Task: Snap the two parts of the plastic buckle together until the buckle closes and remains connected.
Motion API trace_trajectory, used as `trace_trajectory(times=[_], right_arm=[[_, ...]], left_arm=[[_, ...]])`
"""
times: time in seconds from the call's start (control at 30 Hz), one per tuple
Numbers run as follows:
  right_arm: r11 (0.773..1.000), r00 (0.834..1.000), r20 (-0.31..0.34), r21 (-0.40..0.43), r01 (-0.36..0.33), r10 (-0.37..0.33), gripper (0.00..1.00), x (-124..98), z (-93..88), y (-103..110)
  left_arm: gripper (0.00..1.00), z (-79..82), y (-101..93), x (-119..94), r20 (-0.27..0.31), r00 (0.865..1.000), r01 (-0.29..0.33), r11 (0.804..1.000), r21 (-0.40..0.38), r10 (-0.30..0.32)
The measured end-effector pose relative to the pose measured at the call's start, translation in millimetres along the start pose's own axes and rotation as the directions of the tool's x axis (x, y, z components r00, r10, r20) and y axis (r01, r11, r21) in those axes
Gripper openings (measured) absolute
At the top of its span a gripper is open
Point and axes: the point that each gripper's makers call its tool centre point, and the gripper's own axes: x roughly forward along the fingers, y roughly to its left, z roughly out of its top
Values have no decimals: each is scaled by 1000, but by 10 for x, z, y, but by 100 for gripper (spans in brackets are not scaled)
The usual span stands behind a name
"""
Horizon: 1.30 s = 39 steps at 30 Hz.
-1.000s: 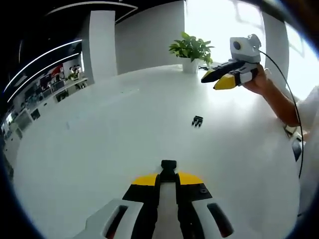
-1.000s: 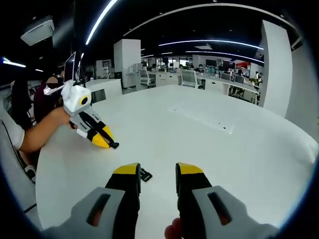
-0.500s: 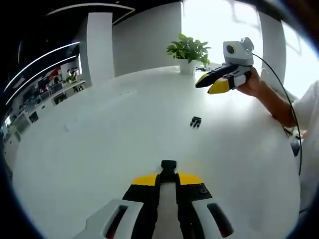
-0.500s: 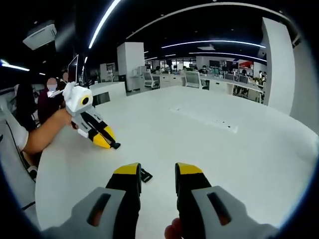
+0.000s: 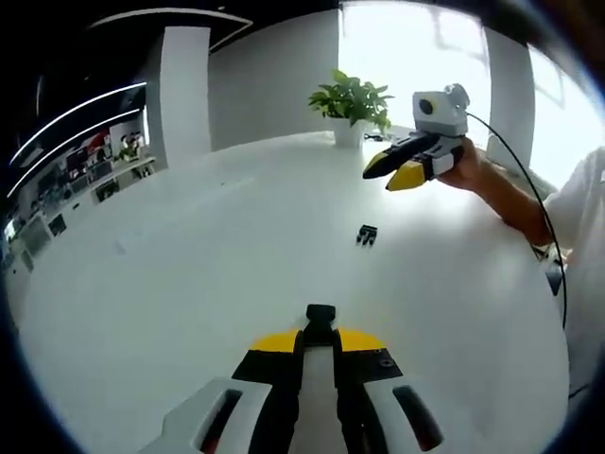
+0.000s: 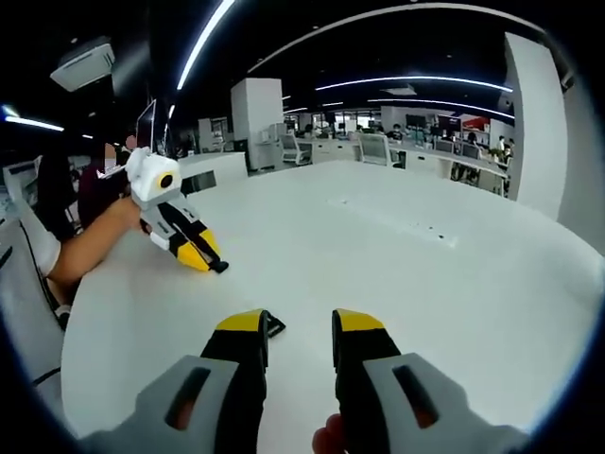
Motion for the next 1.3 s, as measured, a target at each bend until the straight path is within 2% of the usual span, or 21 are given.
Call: trace_trajectory(times=[0.23,0.5,0.7,0.9,1.3], right_arm=[[1000,1000,-27,-7,11,-11,27,17,-107,-73],[999,999,-24,-38,-34,34,26,75,-101,4],[993,995,-27,-70,-93,91,25,136,-117,127],[981,985,10,-95,-170,172,21,173,-68,268],[974,981,1,-121,-191,192,17,275,-126,278]], left_arm=[[12,7,0,5,14,1000,-2,1000,13,2],[12,10,-9,7,25,999,22,999,24,-22],[12,12,-45,10,21,999,32,999,41,-33],[12,20,-81,24,24,999,40,998,46,-41],[12,27,-112,45,24,999,44,998,54,-46]])
